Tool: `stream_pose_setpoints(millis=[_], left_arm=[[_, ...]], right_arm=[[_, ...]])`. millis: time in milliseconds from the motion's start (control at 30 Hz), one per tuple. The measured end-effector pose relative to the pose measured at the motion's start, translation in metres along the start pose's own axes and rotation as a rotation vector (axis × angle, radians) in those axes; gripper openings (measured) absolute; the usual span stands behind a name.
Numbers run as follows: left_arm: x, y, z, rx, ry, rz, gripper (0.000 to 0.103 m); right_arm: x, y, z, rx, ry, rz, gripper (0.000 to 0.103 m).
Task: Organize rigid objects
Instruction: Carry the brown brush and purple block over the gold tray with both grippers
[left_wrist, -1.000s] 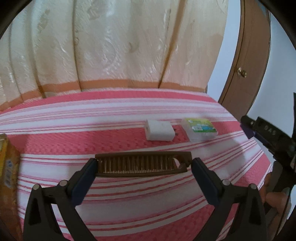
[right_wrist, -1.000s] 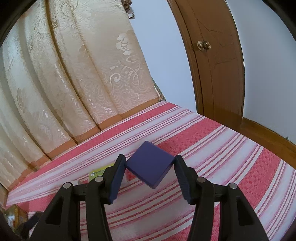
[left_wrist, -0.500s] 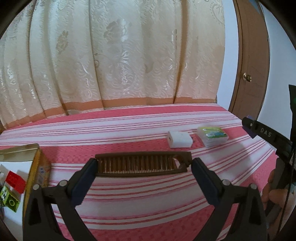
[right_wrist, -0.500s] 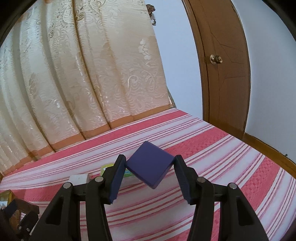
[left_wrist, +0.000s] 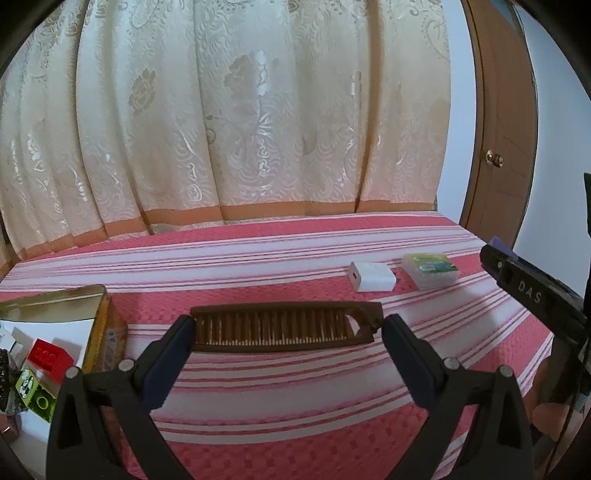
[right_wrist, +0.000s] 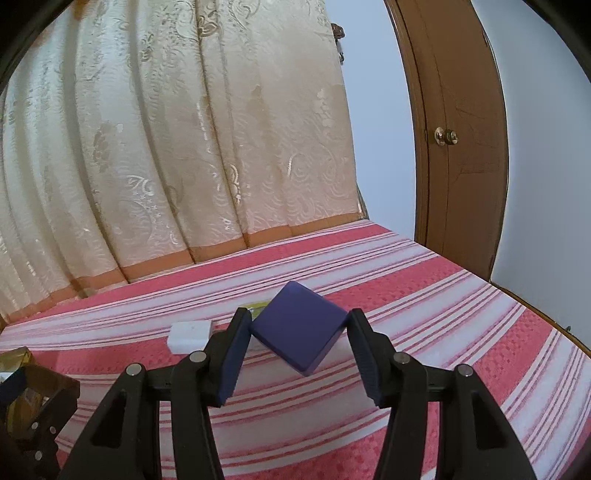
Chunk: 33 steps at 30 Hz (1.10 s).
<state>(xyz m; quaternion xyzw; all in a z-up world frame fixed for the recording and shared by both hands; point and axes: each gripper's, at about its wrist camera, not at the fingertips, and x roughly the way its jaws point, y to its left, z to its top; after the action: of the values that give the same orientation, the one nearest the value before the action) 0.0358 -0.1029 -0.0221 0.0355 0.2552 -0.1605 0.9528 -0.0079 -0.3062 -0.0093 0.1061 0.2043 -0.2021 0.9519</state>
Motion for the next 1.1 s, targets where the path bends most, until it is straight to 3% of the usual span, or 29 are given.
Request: stream_pose_setpoints(millis=[567,1100], left_arm=[[-0.028,0.016,-0.008,0.004,-0.041,-0.020,0.101],[-0.061,0.050,-0.006,-0.029,-0.085,-0.006,0.101]], right_arm=[[-0.041,0.030,-0.019,-0.005,-0.062,0.028,0.056],[-0.056,0.067,-0.031,0.029,-0.031,0.091,0.056]])
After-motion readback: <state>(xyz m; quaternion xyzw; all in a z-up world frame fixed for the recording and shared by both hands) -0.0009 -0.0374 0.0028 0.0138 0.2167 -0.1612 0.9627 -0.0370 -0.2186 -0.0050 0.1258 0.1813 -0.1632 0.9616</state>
